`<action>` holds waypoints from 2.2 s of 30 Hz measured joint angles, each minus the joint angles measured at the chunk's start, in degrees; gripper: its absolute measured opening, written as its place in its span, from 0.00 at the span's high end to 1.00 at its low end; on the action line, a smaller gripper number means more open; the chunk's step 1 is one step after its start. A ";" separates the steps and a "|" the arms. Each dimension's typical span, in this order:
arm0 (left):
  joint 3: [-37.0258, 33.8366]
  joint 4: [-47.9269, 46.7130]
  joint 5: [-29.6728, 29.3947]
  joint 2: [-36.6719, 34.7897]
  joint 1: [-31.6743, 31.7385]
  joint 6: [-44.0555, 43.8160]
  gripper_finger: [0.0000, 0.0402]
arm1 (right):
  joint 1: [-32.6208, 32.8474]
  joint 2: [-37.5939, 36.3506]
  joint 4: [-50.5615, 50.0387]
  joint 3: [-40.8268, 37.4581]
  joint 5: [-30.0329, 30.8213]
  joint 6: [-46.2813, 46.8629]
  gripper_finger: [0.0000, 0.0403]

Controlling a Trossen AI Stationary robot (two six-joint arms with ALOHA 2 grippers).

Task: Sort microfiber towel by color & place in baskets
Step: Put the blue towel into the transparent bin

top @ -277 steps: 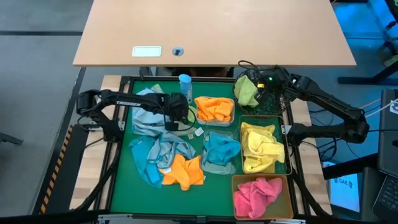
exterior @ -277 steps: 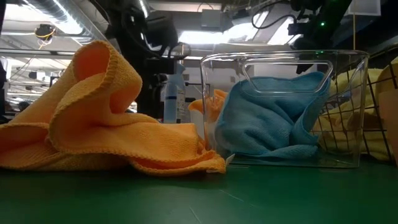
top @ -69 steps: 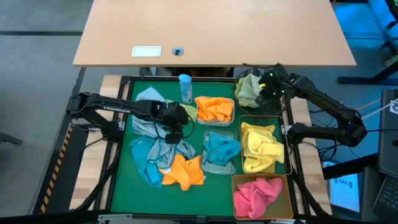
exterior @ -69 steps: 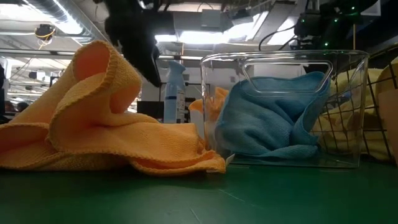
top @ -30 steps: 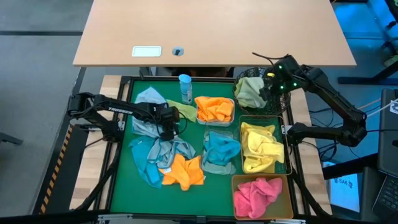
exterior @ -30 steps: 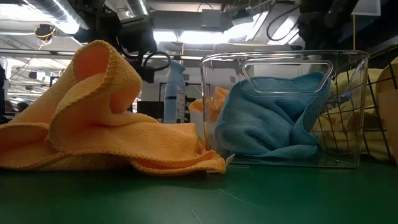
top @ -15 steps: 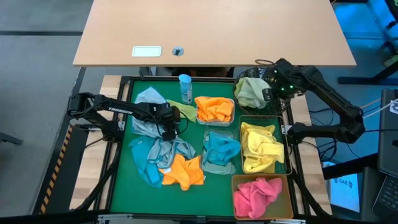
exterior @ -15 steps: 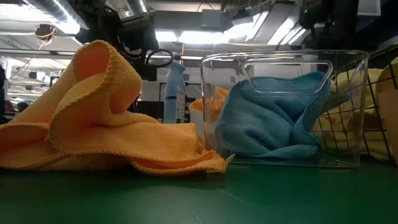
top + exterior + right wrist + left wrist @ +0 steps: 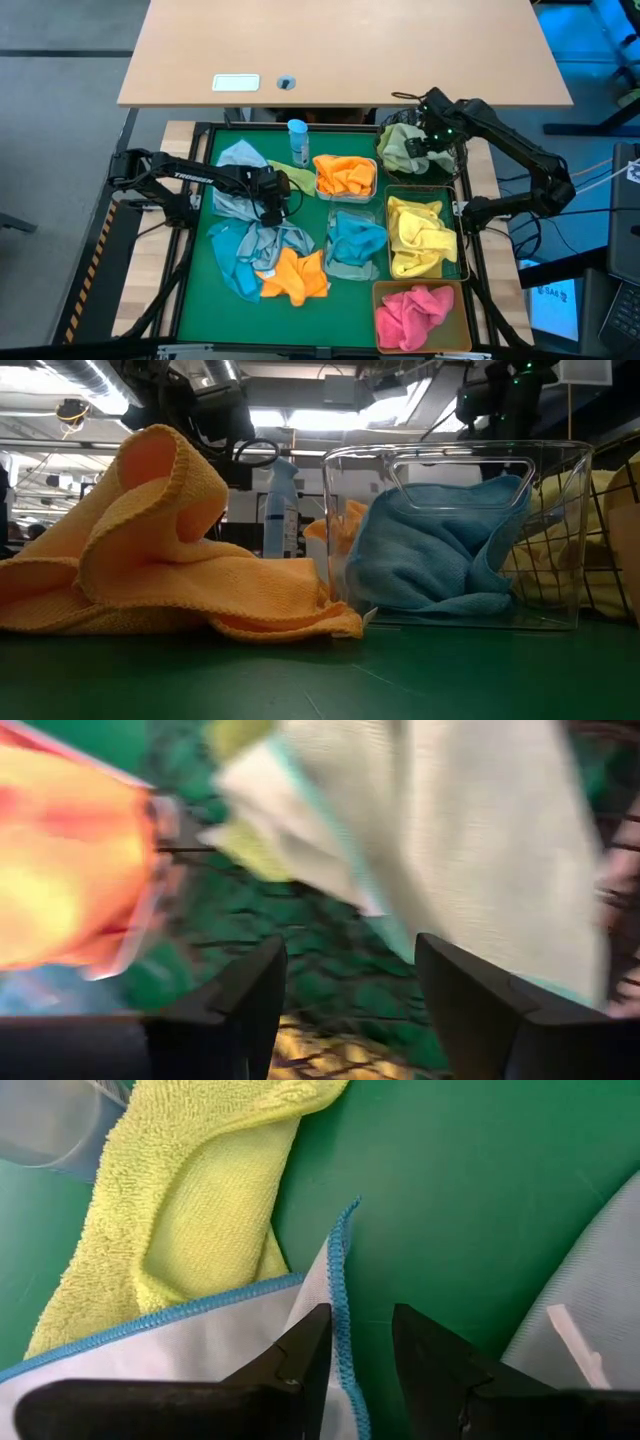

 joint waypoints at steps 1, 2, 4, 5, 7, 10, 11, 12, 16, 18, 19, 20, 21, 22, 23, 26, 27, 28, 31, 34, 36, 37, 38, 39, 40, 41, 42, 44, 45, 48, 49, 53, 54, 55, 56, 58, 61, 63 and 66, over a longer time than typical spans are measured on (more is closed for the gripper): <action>0.00 -0.01 -0.01 0.00 -0.01 0.00 0.75 | 0.46 -0.27 0.74 0.00 -1.80 -0.04 0.45; 0.00 -0.01 0.00 0.00 0.01 0.00 0.76 | 1.10 -0.53 1.43 0.01 -3.46 -0.04 0.45; 0.00 -0.01 -0.02 0.00 0.01 0.00 0.79 | 2.52 -1.08 2.50 0.02 -5.82 -0.05 0.45; 0.00 -0.01 -0.06 0.00 0.01 0.00 0.81 | 3.40 -1.37 3.26 0.01 -6.37 -0.06 0.45; 0.00 -0.01 -0.22 0.00 0.01 0.00 0.86 | 6.06 -1.90 4.84 0.02 -6.43 0.01 0.45; 0.00 -0.01 -0.23 0.00 0.03 0.00 0.94 | 10.34 -1.79 7.13 0.02 -6.41 0.04 0.45; 0.00 -0.01 -0.24 0.00 0.03 0.00 0.97 | 11.73 -1.75 7.90 0.02 -6.41 0.06 0.45; 0.00 -0.01 -0.24 0.00 0.03 0.00 0.98 | 13.09 -1.76 8.60 0.02 -6.43 0.06 0.45; 0.00 0.10 -0.33 0.00 0.03 0.02 0.99 | 18.70 -1.58 12.22 0.02 -6.39 0.08 0.45; 0.00 0.29 -0.41 0.00 0.03 0.02 1.00 | 21.21 -1.59 13.61 0.02 -6.28 0.08 0.45; 0.00 0.29 -0.45 0.00 0.03 0.02 1.00 | 22.34 -1.62 14.36 0.02 -6.08 0.08 0.45; 0.00 0.29 -0.46 0.00 0.03 0.02 1.00 | 23.42 -1.62 14.76 0.02 -5.92 0.08 0.45; 0.00 0.33 -0.46 0.00 0.03 0.02 1.00 | 24.58 -1.62 15.04 0.02 -5.93 0.08 0.45; 0.00 0.40 -0.46 0.00 0.03 0.02 1.00 | 25.60 -1.60 15.49 0.02 -5.89 0.10 0.45; 0.00 0.51 -0.46 0.00 0.03 0.02 1.00 | 26.62 -1.60 15.90 0.02 -5.87 0.10 0.45; 0.00 1.34 -0.46 0.00 0.03 0.02 1.00 | 29.75 -1.60 17.21 0.02 -5.82 0.08 0.45; 0.00 1.89 -0.46 0.00 0.03 0.02 1.00 | 30.77 -1.60 17.65 0.02 -5.82 0.08 0.45; 0.00 2.52 -0.46 0.00 0.03 0.17 1.00 | 31.73 -1.60 18.00 0.02 -5.82 0.08 0.45; 0.00 3.34 -0.50 0.00 0.03 0.40 1.00 | 34.37 -1.60 18.97 0.02 -5.82 0.08 0.45; 0.00 3.33 -0.50 0.00 0.03 0.41 0.99 | 36.66 -1.60 19.89 0.02 -5.80 0.08 0.45; 0.00 3.31 -0.49 0.00 0.03 0.38 0.96 | 37.94 -1.60 19.99 0.02 -5.76 0.08 0.45; 0.00 3.32 -0.50 0.00 0.03 0.39 0.93 | 38.51 -1.60 20.01 0.02 -5.76 0.08 0.45; 0.00 3.33 -0.50 0.00 0.03 0.39 0.91 | 39.03 -1.60 20.01 0.02 -5.77 0.08 0.45; 0.00 3.31 -0.50 0.00 0.03 0.39 0.88 | 39.53 -1.60 20.01 0.02 -5.76 0.10 0.45; 0.00 3.31 -0.52 0.00 0.03 0.43 0.85 | 39.93 -1.60 20.03 0.02 -5.78 0.08 0.45; 0.00 3.31 -0.52 0.00 0.03 0.44 0.83 | 40.36 -1.60 20.03 0.02 -5.76 0.09 0.45; 0.00 3.31 -0.52 0.00 0.03 0.44 0.80 | 40.73 -1.60 20.04 0.02 -5.75 0.10 0.45; 0.00 3.32 -0.57 0.08 0.03 0.46 0.75 | 41.50 -1.60 20.21 0.02 -5.74 0.08 0.45; 0.00 3.35 -0.91 0.26 0.01 0.46 0.73 | 41.90 -1.56 20.50 0.02 -5.74 0.08 0.45; 0.00 3.35 -3.74 1.43 -0.01 0.49 0.69 | 43.03 -1.25 21.71 0.02 -5.71 0.08 0.45; 0.00 3.38 -4.55 2.00 -0.01 0.50 0.68 | 43.36 -1.01 21.96 0.02 -5.71 0.08 0.45; 0.00 3.39 -5.60 3.60 0.03 0.52 0.68 | 44.59 -0.08 23.41 0.02 -5.73 0.08 0.45; 0.00 3.35 -5.55 3.88 0.03 0.52 0.68 | 44.83 0.15 23.95 0.02 -5.71 0.08 0.45; 0.00 3.27 -5.53 4.04 0.03 0.52 0.68 | 45.13 0.35 24.33 0.02 -5.72 0.08 0.45; 0.00 3.18 -5.51 4.16 0.03 0.52 0.69 | 45.15 0.64 24.31 0.02 -5.73 0.08 0.45; 0.00 3.35 -5.71 4.26 0.03 0.54 0.73 | 45.15 1.19 24.34 0.02 -5.74 0.08 0.45; 0.00 3.43 -6.05 4.28 0.03 0.52 0.83 | 44.98 2.11 24.27 0.02 -5.69 0.08 0.45; 0.03 3.64 -6.05 4.28 0.03 0.52 0.93 | 44.98 2.64 24.27 0.02 -5.49 0.06 0.45; 1.26 2.30 -5.77 3.83 0.02 0.52 0.98 | 44.98 3.53 24.27 0.02 -5.08 0.06 0.45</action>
